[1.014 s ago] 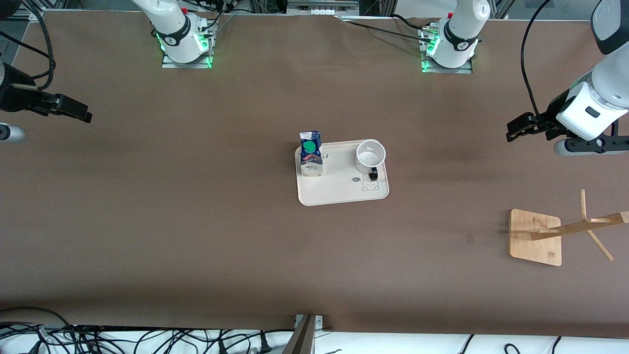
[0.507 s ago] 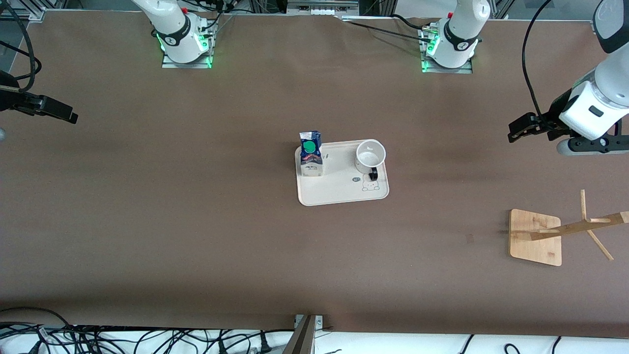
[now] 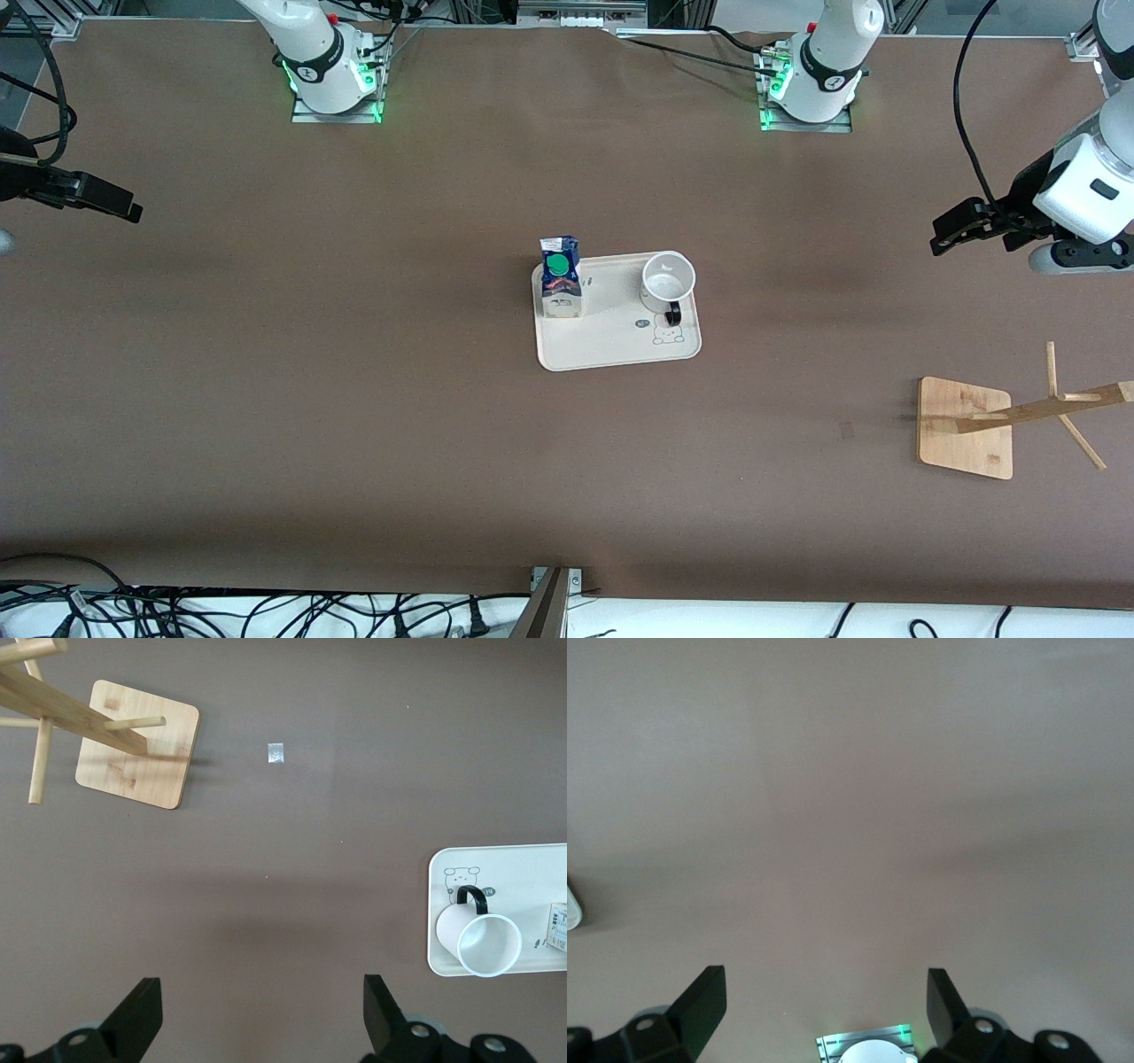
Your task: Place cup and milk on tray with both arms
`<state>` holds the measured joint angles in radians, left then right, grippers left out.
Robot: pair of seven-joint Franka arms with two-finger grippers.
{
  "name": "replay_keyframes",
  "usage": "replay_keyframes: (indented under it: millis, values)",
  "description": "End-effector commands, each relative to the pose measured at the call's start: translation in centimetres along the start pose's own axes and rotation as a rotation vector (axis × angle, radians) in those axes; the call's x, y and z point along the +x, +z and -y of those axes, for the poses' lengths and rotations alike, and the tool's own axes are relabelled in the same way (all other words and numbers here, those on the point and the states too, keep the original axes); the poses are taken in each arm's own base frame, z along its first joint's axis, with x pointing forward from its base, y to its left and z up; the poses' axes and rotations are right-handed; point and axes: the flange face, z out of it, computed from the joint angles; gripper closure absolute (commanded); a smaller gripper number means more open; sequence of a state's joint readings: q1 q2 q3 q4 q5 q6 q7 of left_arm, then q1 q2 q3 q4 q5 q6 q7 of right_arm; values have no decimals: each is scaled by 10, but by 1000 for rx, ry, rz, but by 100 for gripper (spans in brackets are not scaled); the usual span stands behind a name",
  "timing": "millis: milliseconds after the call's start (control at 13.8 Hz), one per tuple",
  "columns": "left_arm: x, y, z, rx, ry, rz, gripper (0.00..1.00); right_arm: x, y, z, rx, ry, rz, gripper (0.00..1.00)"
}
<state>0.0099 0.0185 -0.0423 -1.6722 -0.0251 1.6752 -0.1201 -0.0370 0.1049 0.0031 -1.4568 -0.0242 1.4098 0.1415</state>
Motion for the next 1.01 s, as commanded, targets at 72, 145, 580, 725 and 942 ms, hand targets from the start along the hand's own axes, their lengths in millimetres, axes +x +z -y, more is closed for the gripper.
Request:
replay_keyframes:
  millis: [72, 145, 580, 725, 942]
  values:
    - [0, -4, -1, -2, 2, 9, 0, 3, 2, -9, -39, -117, -9, 0]
    - [0, -4, -1, -2, 2, 9, 0, 3, 2, -10, -39, -135, -10, 0]
    - [1, -4, -1, -2, 0, 3, 0, 2, 2, 0, -33, -153, -9, 0]
    - [1, -5, -1, -3, -1, 2, 0, 2, 2, -1, -32, -155, -8, 0]
    - [1, -3, -1, -2, -1, 5, 0, 2, 2, -1, -32, -157, -8, 0]
